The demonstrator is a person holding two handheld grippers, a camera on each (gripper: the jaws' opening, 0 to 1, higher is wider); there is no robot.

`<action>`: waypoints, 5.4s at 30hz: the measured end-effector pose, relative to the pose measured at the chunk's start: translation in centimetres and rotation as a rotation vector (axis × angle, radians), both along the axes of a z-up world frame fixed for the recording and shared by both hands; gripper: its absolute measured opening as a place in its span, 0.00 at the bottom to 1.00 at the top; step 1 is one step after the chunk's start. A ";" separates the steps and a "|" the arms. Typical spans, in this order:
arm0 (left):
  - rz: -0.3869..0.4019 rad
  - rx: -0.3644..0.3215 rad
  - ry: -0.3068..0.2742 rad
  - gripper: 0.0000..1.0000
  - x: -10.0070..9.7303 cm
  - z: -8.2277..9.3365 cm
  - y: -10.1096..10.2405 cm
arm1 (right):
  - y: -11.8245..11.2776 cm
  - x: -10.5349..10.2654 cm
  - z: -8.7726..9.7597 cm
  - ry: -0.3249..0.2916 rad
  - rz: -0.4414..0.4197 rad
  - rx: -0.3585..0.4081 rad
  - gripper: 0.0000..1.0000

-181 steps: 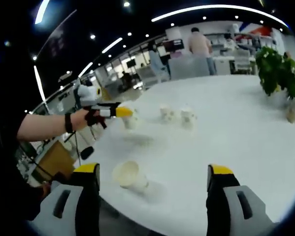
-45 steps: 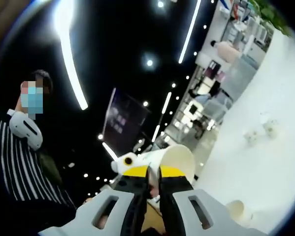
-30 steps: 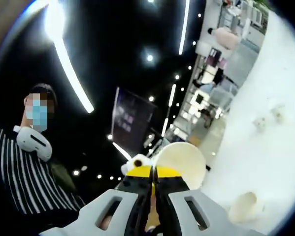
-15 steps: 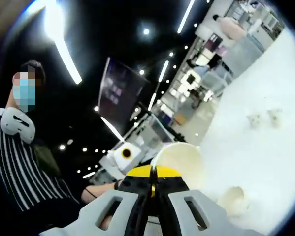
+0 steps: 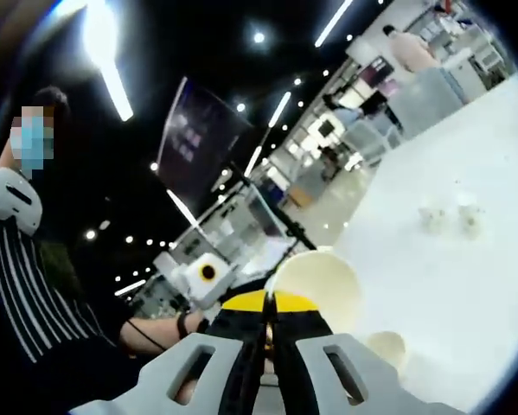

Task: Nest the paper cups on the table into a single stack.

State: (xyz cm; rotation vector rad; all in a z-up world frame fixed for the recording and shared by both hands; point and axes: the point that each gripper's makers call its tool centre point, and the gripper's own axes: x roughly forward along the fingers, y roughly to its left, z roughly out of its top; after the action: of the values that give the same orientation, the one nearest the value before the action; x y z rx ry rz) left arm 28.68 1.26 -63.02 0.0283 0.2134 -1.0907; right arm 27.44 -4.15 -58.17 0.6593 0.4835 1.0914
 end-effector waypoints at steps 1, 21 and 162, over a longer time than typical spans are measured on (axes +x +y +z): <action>0.010 0.003 0.003 0.71 0.1 -0.1 0.2 | -0.1 0.1 -0.1 0.006 -0.006 -0.001 0.00; 0.104 0.039 -0.010 0.95 1.4 -1.2 2.2 | -2.9 2.1 -2.0 -0.018 -0.064 -0.211 0.00; 0.195 0.076 0.126 0.95 1.9 -5.8 5.1 | -7.1 12.2 -9.6 -0.305 -0.307 -0.732 0.88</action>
State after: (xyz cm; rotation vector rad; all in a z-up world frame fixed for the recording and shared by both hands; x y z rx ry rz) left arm 30.53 6.34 -68.78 0.0063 0.3638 -0.8905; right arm 39.62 -11.27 -67.74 -0.0814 0.4562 0.6350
